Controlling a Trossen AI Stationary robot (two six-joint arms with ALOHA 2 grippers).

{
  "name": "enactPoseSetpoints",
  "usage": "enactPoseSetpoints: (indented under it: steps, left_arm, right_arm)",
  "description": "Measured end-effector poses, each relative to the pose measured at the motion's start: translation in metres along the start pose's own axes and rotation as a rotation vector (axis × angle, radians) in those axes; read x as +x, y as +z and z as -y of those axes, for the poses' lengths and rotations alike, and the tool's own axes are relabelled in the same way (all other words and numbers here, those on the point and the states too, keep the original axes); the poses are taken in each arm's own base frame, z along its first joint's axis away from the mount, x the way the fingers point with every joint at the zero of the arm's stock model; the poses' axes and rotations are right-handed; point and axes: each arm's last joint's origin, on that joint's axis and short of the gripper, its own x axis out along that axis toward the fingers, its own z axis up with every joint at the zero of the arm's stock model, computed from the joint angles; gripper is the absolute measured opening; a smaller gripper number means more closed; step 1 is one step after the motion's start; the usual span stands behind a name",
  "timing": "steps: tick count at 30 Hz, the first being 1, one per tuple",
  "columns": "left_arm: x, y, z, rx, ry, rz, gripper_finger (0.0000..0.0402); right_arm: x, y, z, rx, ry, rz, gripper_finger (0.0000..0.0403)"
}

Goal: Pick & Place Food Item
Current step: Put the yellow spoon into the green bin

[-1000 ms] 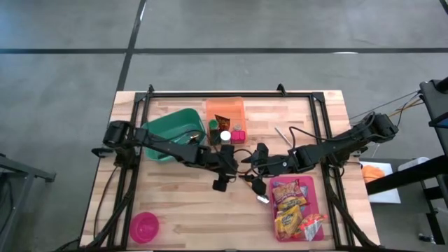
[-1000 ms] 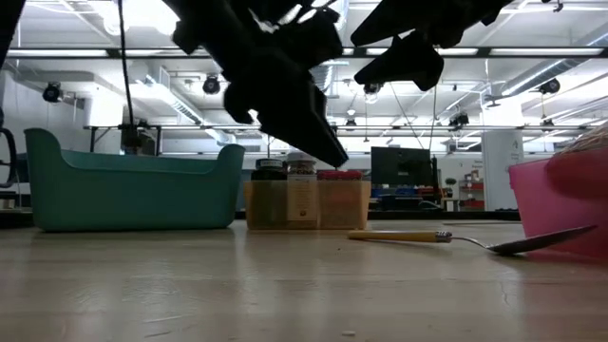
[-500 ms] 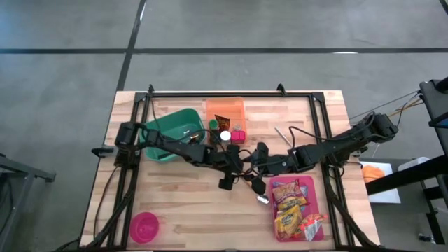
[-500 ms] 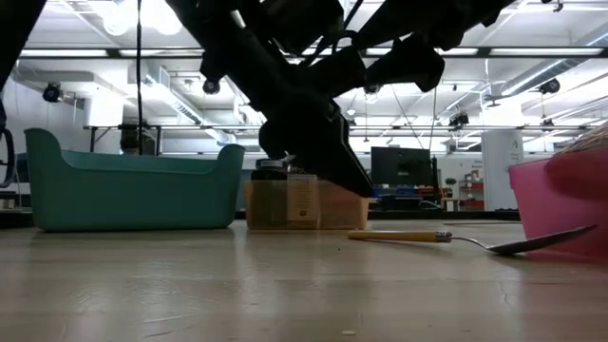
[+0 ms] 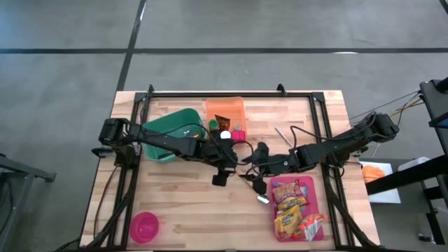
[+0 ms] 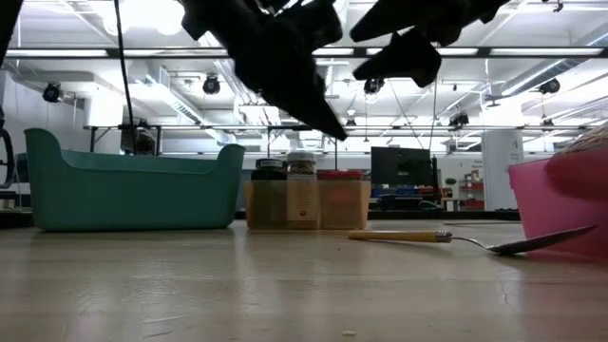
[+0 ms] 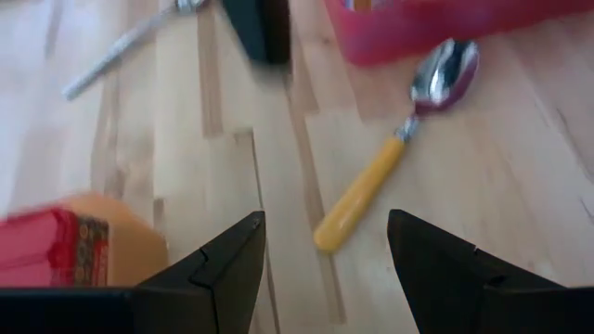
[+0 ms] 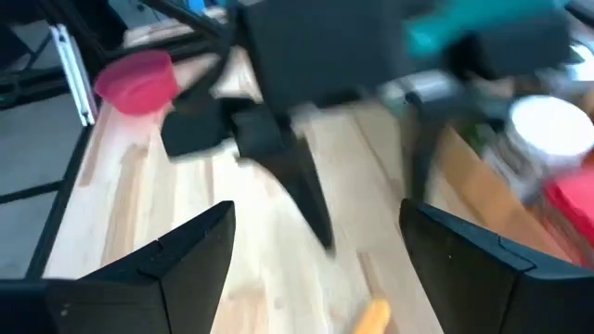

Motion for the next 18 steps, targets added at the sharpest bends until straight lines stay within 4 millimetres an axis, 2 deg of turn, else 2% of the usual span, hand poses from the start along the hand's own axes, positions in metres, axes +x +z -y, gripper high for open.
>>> enactPoseSetpoints:
  steps: [3,6,12,18]
  left_arm:
    - [0.0,-0.005,0.001,0.0,-0.008,-0.032,0.0228]
    - [0.001,-0.009,0.002,-0.011,-0.015,-0.02,0.0228]
    - [0.011,-0.012,0.006,-0.051,-0.06,0.052,0.0228]
    - [0.031,-0.004,0.013,-0.007,-0.072,0.078,0.0228]
  right_arm:
    - [-0.015,0.002,0.005,0.073,-0.02,-0.044,0.0299]
    - [-0.04,0.004,0.009,0.128,-0.033,-0.055,0.0299]
    - [-0.092,0.007,0.013,0.205,0.038,0.092,0.0299]
    - [-0.113,-0.006,0.019,0.255,0.081,0.134,0.0299]
